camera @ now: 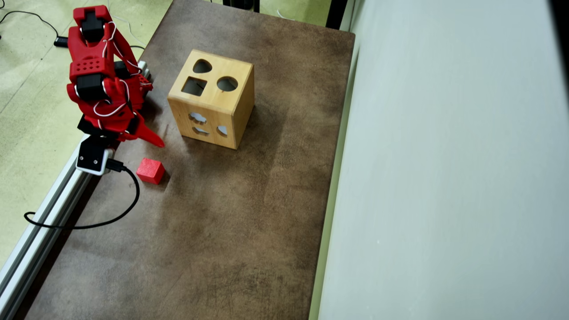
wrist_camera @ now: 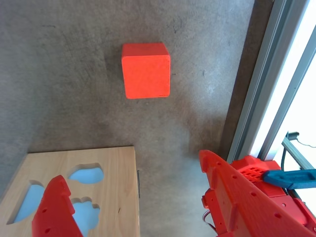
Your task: Pick and place the red cube on the square hole
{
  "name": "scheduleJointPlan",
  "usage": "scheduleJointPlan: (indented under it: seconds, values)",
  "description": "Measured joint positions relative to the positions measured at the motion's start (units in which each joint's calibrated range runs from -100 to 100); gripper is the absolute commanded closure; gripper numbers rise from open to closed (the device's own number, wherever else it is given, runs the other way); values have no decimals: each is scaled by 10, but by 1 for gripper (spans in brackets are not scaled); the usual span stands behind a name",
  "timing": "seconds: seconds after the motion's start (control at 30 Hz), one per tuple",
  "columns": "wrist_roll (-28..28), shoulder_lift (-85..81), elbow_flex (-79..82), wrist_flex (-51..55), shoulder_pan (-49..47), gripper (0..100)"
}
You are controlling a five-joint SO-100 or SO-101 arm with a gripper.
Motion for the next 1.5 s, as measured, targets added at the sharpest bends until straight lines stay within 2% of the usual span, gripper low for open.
scheduleJointPlan:
  seconds: [1.5]
  values:
    - [0, 180, 0, -68, 0, 61]
